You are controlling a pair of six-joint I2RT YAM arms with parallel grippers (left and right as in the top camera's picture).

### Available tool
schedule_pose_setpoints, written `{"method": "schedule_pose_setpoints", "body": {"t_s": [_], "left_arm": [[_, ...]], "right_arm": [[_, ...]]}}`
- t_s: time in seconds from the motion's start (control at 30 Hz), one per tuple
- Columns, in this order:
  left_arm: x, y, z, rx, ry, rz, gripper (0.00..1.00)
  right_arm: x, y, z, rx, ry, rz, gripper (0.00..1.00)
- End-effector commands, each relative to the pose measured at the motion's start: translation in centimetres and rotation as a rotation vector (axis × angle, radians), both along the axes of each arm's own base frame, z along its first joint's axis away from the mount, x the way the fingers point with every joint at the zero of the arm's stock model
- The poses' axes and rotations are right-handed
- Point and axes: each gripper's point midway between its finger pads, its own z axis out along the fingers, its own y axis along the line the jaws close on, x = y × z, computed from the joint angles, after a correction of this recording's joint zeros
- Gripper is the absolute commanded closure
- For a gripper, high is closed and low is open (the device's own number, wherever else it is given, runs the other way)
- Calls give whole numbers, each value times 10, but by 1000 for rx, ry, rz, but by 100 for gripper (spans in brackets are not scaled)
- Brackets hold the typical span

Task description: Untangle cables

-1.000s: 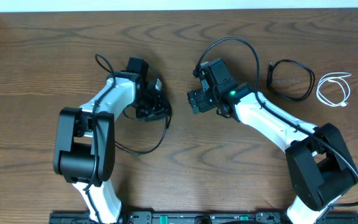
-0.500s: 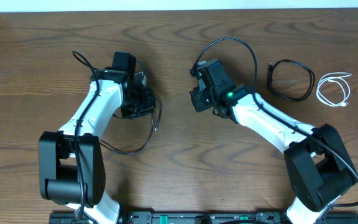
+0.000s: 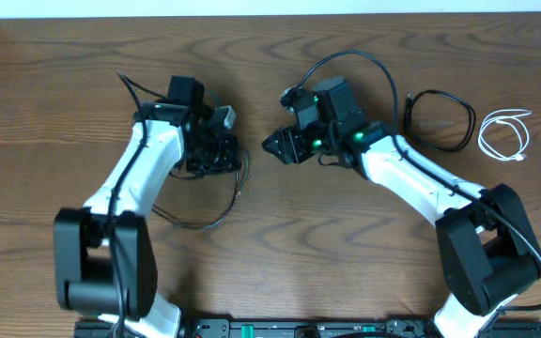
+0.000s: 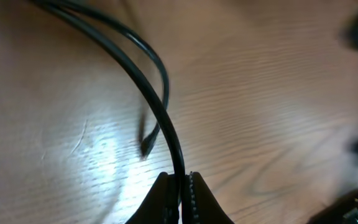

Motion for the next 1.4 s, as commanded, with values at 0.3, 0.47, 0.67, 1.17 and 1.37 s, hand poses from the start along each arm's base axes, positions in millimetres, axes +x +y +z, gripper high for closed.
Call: {"method": "schedule_pose_setpoints", "body": {"t_s": [0.3, 0.47, 0.67, 1.17, 1.37], "left_arm": [[9, -16, 97, -127, -316, -83, 93], [2, -24, 116, -192, -347, -103, 93], [-4, -29, 131, -232, -379, -118, 92], [1, 11, 102, -20, -270, 114, 78], [-10, 6, 65, -1, -117, 165, 62]], "right_arm": [[-11, 13, 18, 117, -8, 125, 37], [-3, 11, 18, 96, -49, 100, 37], [8, 7, 16, 66, -87, 56, 48], [18, -28, -18, -137, -27, -118, 48], [24, -50, -31, -220, 20, -241, 46]]}}
